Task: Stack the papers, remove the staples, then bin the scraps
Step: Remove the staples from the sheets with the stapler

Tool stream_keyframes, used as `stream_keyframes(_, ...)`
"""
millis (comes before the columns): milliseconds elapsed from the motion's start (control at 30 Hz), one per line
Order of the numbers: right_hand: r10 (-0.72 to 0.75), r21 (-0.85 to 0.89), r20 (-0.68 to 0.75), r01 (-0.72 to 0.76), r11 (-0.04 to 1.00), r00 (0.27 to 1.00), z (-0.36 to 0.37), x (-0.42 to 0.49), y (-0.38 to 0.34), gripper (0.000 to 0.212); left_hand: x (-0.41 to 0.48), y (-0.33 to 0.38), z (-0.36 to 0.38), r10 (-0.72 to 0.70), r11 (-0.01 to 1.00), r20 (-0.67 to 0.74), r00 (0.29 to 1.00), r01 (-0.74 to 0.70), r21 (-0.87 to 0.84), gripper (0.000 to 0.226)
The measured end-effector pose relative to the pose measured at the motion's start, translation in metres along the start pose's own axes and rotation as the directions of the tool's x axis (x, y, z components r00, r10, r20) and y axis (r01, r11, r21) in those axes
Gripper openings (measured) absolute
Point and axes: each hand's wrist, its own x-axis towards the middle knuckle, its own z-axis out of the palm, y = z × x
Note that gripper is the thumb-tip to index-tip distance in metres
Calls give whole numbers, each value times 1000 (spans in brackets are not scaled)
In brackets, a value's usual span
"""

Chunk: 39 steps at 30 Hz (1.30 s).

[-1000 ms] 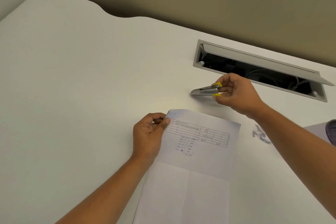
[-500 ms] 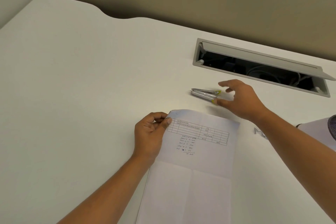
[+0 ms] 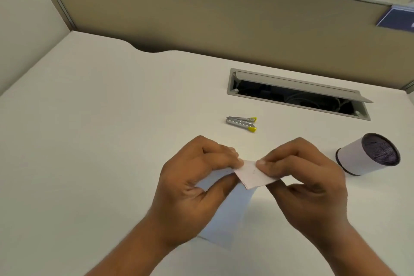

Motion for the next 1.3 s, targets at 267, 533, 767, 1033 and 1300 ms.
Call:
stream_keyframes(267, -158, -91, -112, 148, 985, 981, -39, -10, -61, 8, -11, 75, -22, 11, 1000, 75, 997, -10, -8, 39)
stream_keyframes(533, -233, -81, -187, 221, 972, 954, -50, -15, -96, 9, -25, 93, -23, 159, 984, -71, 985, -152, 94, 18)
stream_keyframes(767, -20, -69, -318, -2, 998, 948, -55, -21, -117, 18, -34, 104, -27, 452, 832, -24, 892, -412, 372, 21)
stream_keyframes(1033, 507, 544, 169, -509, 667, 845, -58, -20, -145, 28, -38, 100, -21, 547, 745, -27, 837, -472, 471, 23)
stream_keyframes(1300, 561, 587, 181, -546, 597, 808, -59, -17, -133, 13, -23, 122, -36, 211, 942, 104, 972, -230, 244, 21)
